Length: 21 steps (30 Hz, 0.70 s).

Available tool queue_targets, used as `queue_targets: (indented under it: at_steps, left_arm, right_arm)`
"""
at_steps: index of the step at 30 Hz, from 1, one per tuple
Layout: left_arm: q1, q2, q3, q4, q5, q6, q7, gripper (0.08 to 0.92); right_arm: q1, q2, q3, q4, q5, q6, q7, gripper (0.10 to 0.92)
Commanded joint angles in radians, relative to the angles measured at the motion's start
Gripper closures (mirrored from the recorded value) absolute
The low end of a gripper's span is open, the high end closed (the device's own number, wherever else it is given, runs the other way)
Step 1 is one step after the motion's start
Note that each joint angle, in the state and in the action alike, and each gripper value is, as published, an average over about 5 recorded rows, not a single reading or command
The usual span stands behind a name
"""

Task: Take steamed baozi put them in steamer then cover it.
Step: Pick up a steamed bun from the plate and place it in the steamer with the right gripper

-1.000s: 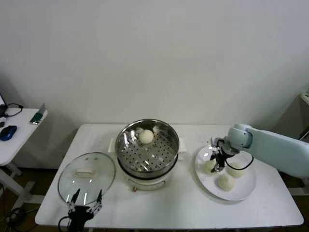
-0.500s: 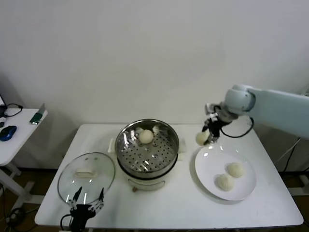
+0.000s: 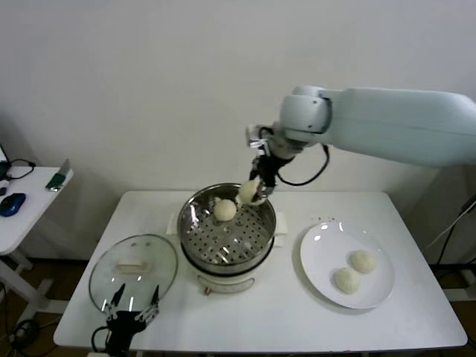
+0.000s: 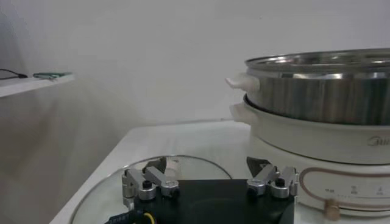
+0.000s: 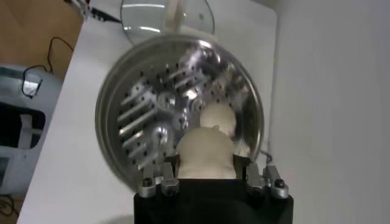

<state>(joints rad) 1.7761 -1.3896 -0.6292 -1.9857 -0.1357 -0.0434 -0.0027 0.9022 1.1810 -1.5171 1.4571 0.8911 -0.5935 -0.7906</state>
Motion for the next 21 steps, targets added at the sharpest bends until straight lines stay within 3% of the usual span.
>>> queue_targets:
  at_steps: [1, 21]
  left_arm:
    - [0.004, 0.001, -0.003, -0.005, -0.002, 0.0, 0.0, 0.177]
    - [0.004, -0.004, -0.009, -0.004, -0.002, -0.002, -0.002, 0.177]
  right_arm:
    - [-0.137, 0.245, 0.038, -0.106, 0.049, -0.069, 0.093, 0.423]
    - [-0.345, 0.353, 0.04, -0.31, -0.101, -0.091, 0.131, 0.423]
